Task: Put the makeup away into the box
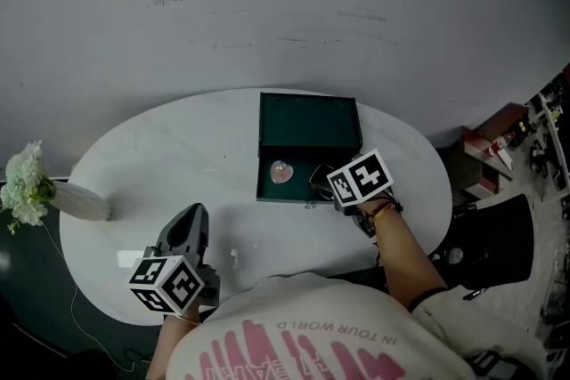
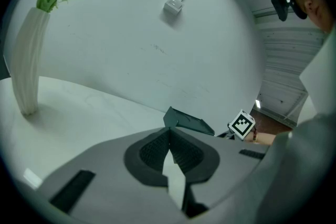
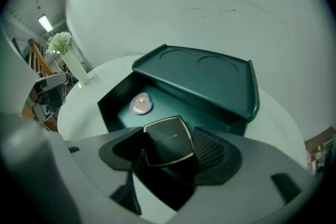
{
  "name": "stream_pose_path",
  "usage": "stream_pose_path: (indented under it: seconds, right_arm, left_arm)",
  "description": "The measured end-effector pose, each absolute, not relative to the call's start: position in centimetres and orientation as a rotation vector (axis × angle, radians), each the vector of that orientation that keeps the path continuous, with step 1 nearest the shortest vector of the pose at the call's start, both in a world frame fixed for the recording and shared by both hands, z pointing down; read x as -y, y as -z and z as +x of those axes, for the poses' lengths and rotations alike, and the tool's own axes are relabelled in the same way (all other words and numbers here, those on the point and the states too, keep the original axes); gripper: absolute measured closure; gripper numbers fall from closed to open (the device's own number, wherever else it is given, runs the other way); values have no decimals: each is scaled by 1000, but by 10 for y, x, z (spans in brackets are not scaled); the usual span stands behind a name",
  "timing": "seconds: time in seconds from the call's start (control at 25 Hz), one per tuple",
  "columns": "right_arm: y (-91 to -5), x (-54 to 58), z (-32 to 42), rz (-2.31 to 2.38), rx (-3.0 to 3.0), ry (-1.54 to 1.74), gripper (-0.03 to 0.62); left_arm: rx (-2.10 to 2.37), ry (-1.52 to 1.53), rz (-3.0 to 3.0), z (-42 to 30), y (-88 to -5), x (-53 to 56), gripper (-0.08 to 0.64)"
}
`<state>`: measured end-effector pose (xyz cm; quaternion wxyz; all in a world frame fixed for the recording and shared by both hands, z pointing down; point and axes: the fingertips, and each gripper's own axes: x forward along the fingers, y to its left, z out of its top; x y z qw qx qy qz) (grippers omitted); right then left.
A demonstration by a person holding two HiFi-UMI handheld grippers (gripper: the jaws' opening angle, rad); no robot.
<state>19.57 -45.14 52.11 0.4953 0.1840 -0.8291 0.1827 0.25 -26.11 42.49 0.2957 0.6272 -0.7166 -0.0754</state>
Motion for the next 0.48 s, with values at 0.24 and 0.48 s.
stream_pose_path:
  seconds: [0.24, 0.48]
  right_arm:
    - [-529, 448, 196, 421, 1949, -375, 285]
    - [-535, 445, 195, 406, 1900, -336, 285]
  left_arm:
    - [1914, 205, 1661, 1, -424, 258, 558]
    - [1917, 209, 1657, 1, -425, 255, 558]
